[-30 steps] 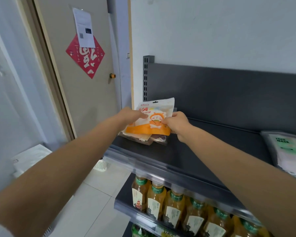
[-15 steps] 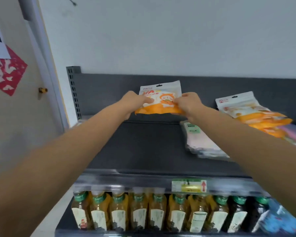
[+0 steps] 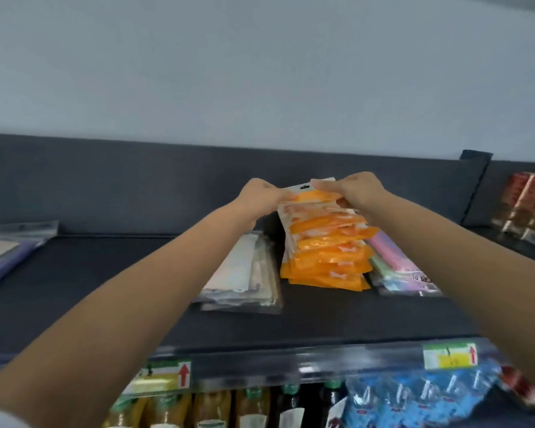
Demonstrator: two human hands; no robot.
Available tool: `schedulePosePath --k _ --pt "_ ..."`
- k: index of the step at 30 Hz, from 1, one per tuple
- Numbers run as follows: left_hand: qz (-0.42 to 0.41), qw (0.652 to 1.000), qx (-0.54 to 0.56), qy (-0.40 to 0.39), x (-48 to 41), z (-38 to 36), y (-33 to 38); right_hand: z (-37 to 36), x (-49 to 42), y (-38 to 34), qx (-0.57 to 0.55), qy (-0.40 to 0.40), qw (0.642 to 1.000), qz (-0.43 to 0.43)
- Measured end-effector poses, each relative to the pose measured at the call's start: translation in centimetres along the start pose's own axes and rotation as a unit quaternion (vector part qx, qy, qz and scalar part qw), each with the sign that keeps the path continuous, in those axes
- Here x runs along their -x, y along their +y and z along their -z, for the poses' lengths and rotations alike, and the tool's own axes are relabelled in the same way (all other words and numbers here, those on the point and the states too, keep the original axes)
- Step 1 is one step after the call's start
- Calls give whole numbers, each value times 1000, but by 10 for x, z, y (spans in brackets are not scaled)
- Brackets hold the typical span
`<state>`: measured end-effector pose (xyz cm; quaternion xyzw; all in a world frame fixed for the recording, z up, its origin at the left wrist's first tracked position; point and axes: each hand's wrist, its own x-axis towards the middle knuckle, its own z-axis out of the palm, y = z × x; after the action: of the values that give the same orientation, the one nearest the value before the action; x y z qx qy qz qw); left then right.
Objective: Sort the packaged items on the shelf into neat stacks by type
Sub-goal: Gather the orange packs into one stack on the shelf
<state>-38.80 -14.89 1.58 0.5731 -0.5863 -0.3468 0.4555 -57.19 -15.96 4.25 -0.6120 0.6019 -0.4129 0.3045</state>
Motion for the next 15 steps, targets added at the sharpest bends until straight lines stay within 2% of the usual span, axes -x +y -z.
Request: schedulePosePath --k 4,10,15 --pt "3 999 -26 20 -16 -37 -9 10 -22 27 111 -28 993 31" --pt "-15 997 -66 48 -16 -60 -14 13 -32 51 180 -58 980 59" --pt "0 996 -66 57 -5 -63 -7 18 -31 52 181 -49 979 76"
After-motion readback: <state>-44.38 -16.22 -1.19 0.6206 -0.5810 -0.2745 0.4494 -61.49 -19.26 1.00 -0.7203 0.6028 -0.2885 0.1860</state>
